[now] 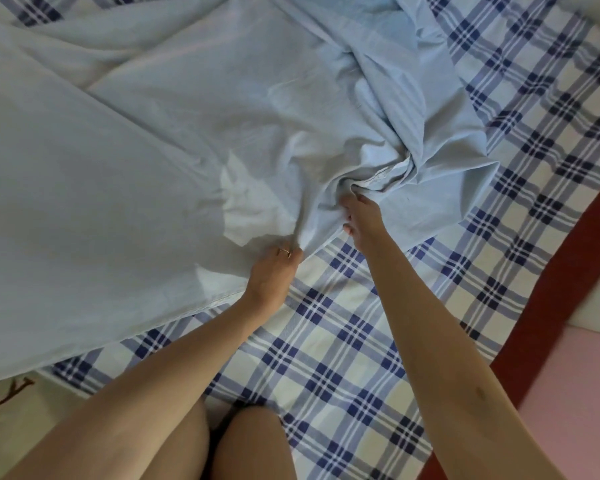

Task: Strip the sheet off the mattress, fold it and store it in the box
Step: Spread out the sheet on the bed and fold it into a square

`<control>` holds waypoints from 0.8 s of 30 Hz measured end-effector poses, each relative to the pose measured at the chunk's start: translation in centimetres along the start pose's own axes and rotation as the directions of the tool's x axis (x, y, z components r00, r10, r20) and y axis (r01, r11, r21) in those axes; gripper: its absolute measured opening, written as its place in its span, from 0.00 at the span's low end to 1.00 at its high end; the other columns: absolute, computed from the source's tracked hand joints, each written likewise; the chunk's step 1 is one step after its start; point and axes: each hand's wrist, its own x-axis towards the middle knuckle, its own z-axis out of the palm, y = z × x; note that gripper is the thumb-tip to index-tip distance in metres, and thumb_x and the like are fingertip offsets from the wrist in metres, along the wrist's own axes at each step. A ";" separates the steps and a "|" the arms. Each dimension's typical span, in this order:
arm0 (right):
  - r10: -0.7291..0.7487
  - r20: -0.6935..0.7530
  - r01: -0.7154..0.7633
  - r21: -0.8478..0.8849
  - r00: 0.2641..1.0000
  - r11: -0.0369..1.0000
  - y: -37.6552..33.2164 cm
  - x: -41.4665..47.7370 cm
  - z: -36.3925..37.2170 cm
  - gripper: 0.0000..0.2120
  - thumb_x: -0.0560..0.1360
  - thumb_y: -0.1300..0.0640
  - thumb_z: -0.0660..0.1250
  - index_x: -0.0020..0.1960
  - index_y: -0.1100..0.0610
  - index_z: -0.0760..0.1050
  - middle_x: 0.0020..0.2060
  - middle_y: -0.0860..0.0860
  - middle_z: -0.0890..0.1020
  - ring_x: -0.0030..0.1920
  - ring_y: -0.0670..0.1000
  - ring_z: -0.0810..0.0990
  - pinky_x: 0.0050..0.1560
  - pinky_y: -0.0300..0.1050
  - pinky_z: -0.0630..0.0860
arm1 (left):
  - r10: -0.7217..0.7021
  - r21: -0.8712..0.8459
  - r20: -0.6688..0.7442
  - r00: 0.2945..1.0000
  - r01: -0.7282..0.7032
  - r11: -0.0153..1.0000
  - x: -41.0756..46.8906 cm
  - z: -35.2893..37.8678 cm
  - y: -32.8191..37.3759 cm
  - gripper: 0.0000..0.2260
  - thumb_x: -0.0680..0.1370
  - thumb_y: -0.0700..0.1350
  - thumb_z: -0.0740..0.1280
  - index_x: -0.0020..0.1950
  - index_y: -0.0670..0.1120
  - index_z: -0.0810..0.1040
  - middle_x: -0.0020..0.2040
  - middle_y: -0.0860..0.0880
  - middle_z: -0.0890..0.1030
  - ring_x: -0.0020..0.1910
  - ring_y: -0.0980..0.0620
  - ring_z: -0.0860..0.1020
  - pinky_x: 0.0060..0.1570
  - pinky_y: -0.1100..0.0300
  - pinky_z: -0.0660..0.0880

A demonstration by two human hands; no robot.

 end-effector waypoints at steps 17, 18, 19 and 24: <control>-0.140 -0.124 0.144 0.021 0.982 0.989 -0.4 0.1 -1.9 0.06 0.76 0.64 0.67 0.42 0.54 0.74 0.33 0.49 0.73 0.31 0.46 0.65 0.30 0.37 0.64 | -0.169 -0.239 -0.062 0.984 0.150 0.959 -0.3 -2.9 -0.1 0.09 0.71 0.36 0.65 0.52 0.40 0.75 0.42 0.41 0.79 0.37 0.38 0.78 0.32 0.56 0.67; -0.202 -0.131 0.201 -0.022 0.971 0.979 -1.0 -0.2 -2.0 0.05 0.76 0.63 0.67 0.42 0.56 0.74 0.31 0.47 0.72 0.29 0.45 0.65 0.29 0.36 0.64 | -0.192 -0.260 -0.094 0.977 0.163 0.952 -0.1 -3.4 -0.4 0.07 0.71 0.36 0.64 0.49 0.40 0.74 0.41 0.41 0.78 0.37 0.38 0.78 0.32 0.56 0.65; -0.265 -0.145 0.256 -0.077 0.953 0.964 -1.4 -0.2 -2.0 0.06 0.75 0.62 0.68 0.40 0.57 0.74 0.28 0.45 0.71 0.26 0.42 0.66 0.28 0.35 0.64 | -0.210 -0.280 -0.125 0.970 0.168 0.945 0.2 -3.9 -0.7 0.06 0.71 0.35 0.63 0.46 0.41 0.74 0.40 0.41 0.77 0.36 0.38 0.77 0.32 0.57 0.64; -0.372 -0.340 0.319 -0.203 0.864 0.926 -2.5 -2.1 -1.9 0.21 0.72 0.53 0.73 0.26 0.53 0.67 0.20 0.41 0.72 0.23 0.41 0.70 0.26 0.31 0.66 | -0.263 -0.378 -0.233 0.936 0.161 0.912 1.1 -6.5 -2.7 0.04 0.68 0.34 0.63 0.39 0.42 0.72 0.34 0.46 0.71 0.33 0.41 0.71 0.34 0.58 0.60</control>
